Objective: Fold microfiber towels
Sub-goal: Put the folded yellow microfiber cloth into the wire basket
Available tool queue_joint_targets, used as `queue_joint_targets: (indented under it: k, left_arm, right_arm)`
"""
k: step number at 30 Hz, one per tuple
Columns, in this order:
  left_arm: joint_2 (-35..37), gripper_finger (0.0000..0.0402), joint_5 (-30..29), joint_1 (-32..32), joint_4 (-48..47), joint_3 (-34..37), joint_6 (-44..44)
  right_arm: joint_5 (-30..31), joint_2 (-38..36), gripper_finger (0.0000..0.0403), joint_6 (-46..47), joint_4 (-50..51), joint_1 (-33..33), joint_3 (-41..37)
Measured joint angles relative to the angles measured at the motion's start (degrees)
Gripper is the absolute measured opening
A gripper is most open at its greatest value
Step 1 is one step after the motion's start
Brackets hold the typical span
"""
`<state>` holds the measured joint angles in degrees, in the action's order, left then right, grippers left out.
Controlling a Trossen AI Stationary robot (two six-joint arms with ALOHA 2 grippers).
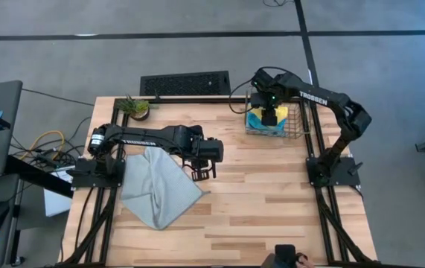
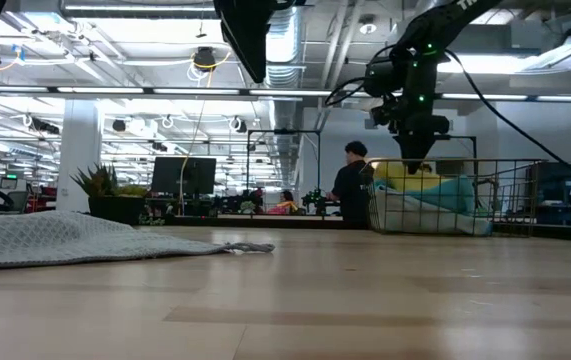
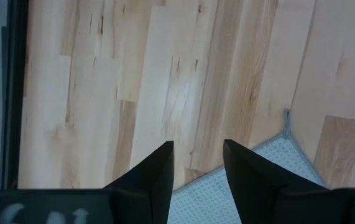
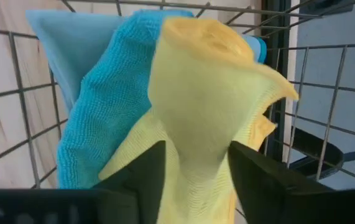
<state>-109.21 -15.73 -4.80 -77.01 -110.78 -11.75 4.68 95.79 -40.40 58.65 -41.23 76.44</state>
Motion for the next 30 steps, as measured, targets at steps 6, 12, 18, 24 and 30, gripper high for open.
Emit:
queue_joint_targets:
  k: [6, 12, 18, 24, 30]
  left_arm:
    - [0.0, 0.0132, 0.0, 0.0, 0.0, 0.0, 0.0]
    - [0.0, 0.0132, 0.0, 0.0, 0.0, 0.0, 0.0]
    - [0.0, 0.0132, 0.1, 0.0, 0.0, 0.0, 0.0]
    - [0.0, 0.0132, 0.2, 0.0, 0.0, 0.0, 0.0]
    - [0.0, 0.0132, 0.2, 0.0, 0.0, 0.0, 0.1]
  right_arm:
    - [0.8, -1.8, 0.0243, -0.1, -1.2, -0.2, 0.0]
    - [-0.9, -6.1, 0.0249, 2.9, -0.6, -1.4, 0.0]
    - [-4.4, -7.0, 0.0249, 3.8, -2.4, 1.0, 0.0]
    - [-8.4, -5.7, 0.0249, 1.6, -7.8, 1.6, 0.1]
    - [-15.2, -5.5, 0.0249, 2.9, -8.0, -3.2, 0.1]
